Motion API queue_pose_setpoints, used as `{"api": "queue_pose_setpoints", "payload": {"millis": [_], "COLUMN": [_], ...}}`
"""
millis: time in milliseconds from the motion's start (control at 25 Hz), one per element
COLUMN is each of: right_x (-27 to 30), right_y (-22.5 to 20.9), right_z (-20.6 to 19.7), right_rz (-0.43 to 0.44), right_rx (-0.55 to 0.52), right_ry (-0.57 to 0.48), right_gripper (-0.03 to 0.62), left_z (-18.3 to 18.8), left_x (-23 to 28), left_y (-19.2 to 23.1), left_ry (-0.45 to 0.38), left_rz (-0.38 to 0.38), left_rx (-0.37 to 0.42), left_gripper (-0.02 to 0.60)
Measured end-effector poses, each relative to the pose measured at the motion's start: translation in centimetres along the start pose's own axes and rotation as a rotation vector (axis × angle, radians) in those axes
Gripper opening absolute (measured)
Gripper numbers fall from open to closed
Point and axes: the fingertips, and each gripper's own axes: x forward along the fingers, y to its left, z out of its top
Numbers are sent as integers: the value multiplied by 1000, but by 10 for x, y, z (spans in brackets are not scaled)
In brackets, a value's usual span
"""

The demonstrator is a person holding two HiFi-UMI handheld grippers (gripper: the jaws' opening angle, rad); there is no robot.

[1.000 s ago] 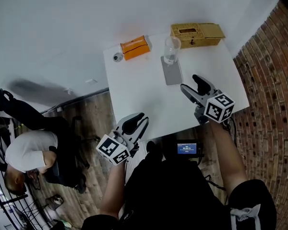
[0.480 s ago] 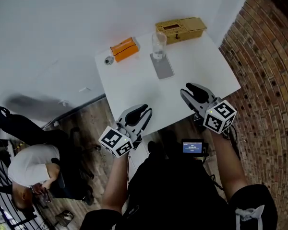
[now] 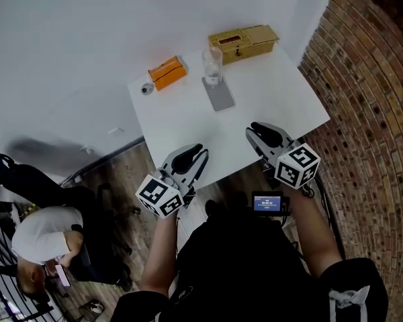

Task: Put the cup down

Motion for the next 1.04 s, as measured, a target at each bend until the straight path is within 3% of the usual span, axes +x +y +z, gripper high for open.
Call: {"api": "queue_pose_setpoints", "payload": {"millis": [400, 520, 720, 1040], "right_x": [0, 4, 9, 14], "right_y": [-14, -13, -11, -13], "right_z": [3, 3, 3, 8], "right_rz": [20, 36, 28, 27], "right_rx": [3, -4, -124, -156], "right_ry": [-2, 3, 27, 20], "right_gripper": [54, 42, 23, 17], "left_z": [7, 7, 12, 11], "left_x": [5, 4, 1, 5], "left_y": [-9, -8, -8, -3], "left_ry": [-15, -14, -37, -20], "left_rz": [41, 57, 63, 62], "left_rx": [1, 8, 5, 13], "left_gripper": [81, 54, 9, 8]}}
